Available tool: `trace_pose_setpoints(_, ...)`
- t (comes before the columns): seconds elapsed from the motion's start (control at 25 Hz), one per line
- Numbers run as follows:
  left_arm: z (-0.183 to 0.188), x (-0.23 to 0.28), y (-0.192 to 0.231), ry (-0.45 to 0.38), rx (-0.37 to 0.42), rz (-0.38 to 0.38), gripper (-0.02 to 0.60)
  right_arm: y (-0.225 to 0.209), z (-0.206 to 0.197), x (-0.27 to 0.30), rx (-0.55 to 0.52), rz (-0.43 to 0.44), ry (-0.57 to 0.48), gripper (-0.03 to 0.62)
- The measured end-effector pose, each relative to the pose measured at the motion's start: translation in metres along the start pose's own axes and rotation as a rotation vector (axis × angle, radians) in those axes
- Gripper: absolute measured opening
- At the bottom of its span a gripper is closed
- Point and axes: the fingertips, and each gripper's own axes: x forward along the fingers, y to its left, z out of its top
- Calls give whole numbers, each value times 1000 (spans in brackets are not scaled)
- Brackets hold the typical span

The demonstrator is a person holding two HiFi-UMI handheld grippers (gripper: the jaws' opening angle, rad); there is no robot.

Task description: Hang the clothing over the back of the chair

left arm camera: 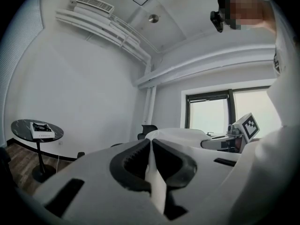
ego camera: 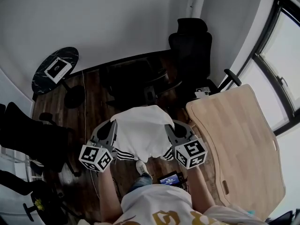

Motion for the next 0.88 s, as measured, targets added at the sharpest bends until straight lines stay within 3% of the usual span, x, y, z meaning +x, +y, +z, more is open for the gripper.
trace_pose_setpoints(0.28, 2, 73, 69, 4, -41, -62, 29, -25, 10, 76, -3, -61, 39, 32)
trace_pose_setpoints(0.48, 7, 106, 101, -24, 10, -102, 29, -34, 13, 108, -2, -101, 42, 32)
trace_pose_setpoints(0.88, 36, 147, 115, -71, 7, -181, 29, -50, 42, 130, 31, -140, -9, 32)
